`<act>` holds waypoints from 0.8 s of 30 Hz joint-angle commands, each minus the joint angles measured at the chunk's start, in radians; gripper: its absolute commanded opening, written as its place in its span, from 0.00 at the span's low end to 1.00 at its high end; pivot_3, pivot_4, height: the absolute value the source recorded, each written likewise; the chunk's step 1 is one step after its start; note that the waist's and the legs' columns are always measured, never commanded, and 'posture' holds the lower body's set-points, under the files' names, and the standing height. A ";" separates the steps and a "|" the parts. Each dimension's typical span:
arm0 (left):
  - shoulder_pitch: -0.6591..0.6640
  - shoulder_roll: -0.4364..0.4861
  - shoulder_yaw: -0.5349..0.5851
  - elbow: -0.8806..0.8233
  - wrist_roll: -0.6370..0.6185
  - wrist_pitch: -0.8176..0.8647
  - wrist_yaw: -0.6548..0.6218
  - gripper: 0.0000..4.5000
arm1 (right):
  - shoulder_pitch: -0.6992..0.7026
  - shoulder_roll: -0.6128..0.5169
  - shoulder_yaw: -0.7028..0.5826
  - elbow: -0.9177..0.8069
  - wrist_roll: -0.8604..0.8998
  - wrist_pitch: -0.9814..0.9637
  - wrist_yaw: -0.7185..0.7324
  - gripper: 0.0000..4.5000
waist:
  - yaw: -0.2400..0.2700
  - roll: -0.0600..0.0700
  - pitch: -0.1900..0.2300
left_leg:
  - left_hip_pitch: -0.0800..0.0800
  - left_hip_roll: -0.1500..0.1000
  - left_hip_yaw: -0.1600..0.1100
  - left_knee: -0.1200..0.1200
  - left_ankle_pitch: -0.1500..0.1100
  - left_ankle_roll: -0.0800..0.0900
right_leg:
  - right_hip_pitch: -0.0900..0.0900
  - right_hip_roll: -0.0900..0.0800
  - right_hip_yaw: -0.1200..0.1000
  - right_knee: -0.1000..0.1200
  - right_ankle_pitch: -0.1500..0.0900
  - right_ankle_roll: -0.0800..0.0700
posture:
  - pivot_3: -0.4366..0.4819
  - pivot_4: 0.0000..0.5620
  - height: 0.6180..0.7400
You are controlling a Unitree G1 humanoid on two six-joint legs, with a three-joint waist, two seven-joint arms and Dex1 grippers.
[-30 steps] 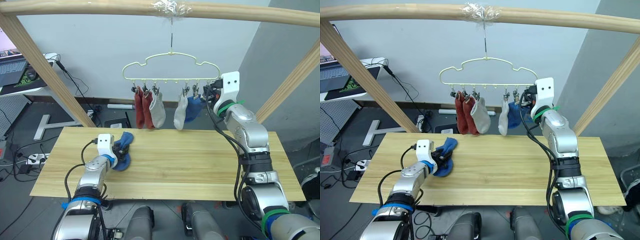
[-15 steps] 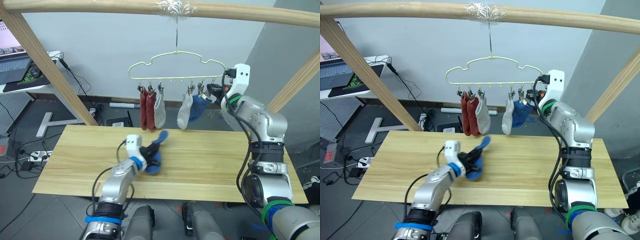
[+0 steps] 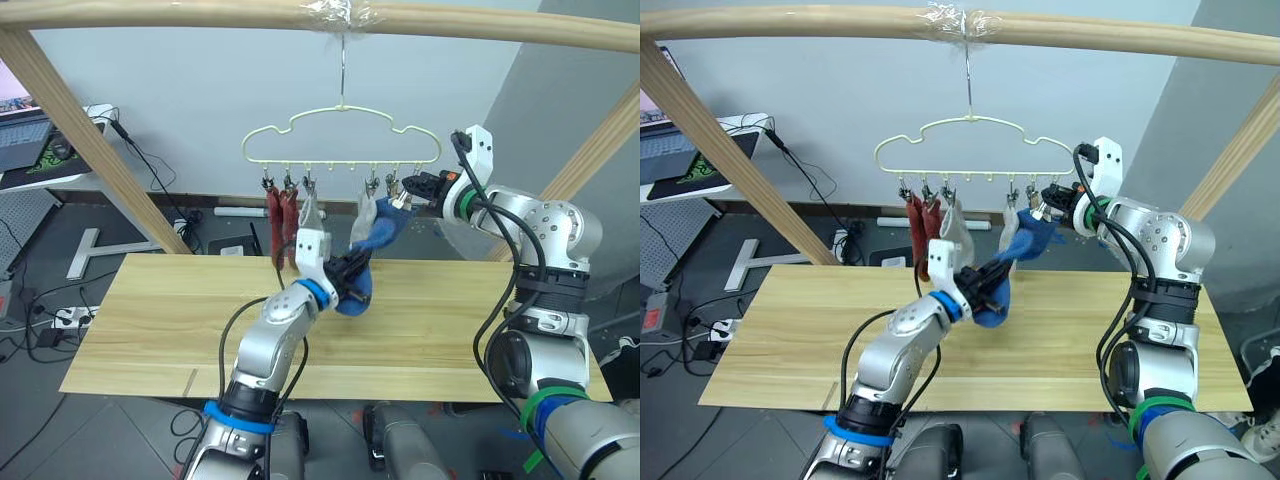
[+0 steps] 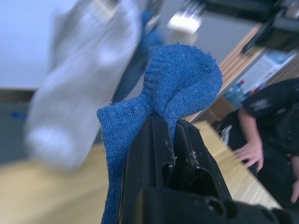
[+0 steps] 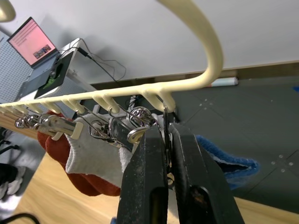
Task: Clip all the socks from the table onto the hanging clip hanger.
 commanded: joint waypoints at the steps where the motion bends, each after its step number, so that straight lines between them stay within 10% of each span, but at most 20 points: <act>1: -0.022 -0.010 -0.005 0.016 0.009 -0.033 0.005 0.00 | -0.021 0.003 -0.035 -0.050 0.031 0.017 -0.019 0.00 | -0.003 0.000 0.000 | -0.001 0.000 0.000 0.000 0.000 0.000 | 0.000 0.000 -0.001 -0.001 0.000 0.000 | 0.41 0.44 1.00; 24: -0.088 -0.081 -0.001 0.054 -0.004 -0.067 0.030 0.00 | -0.003 0.025 -0.049 -0.086 0.063 0.066 -0.056 0.00 | -0.005 0.001 0.002 | -0.005 0.000 -0.002 -0.001 0.000 0.001 | -0.001 0.000 -0.001 -0.007 0.001 0.001 | 0.40 0.45 1.00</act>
